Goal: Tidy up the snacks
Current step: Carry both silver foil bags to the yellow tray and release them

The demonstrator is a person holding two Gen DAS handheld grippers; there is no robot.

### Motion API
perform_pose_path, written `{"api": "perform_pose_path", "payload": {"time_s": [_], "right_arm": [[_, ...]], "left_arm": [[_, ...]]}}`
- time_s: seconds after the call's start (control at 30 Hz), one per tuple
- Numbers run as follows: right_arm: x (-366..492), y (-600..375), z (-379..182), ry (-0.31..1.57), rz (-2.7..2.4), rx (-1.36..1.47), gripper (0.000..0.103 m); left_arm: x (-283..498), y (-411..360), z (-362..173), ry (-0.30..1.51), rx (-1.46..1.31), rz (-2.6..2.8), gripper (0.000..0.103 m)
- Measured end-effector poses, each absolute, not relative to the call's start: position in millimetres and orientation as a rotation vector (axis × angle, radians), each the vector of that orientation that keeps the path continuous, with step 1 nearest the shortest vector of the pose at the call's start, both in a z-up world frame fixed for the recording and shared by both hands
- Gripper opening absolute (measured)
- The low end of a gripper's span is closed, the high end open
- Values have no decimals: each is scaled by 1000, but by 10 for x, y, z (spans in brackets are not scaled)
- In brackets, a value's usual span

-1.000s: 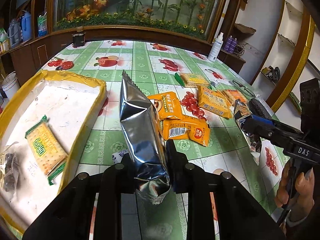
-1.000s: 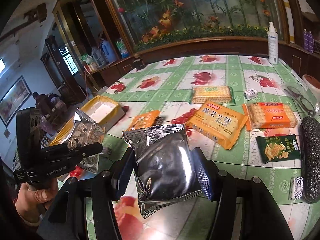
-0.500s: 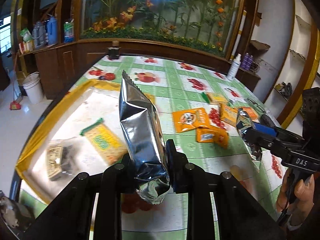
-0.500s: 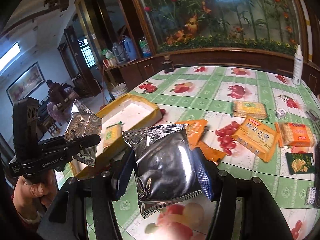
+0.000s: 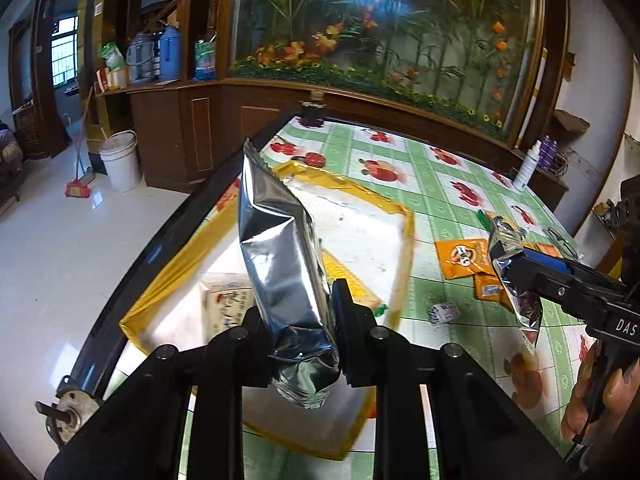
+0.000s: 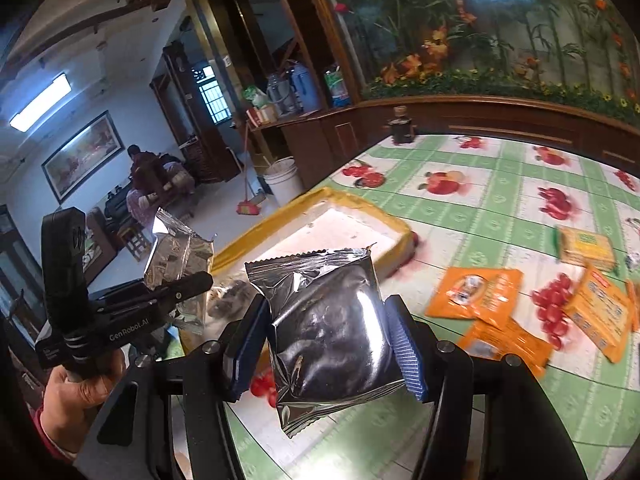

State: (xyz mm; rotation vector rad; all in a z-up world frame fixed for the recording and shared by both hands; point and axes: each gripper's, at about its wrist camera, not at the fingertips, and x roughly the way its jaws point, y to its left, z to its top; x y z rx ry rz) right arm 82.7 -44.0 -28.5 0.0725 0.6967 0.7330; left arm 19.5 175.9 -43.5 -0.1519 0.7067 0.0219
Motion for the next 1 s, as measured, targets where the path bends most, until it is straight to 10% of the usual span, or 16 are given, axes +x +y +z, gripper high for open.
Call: {"api": "perform_pose_path", "payload": {"time_s": [1.0], "right_arm": [[1700, 673, -807, 801, 728, 6, 60]], "left_arm": [[574, 1813, -827, 817, -163, 8, 21]]}}
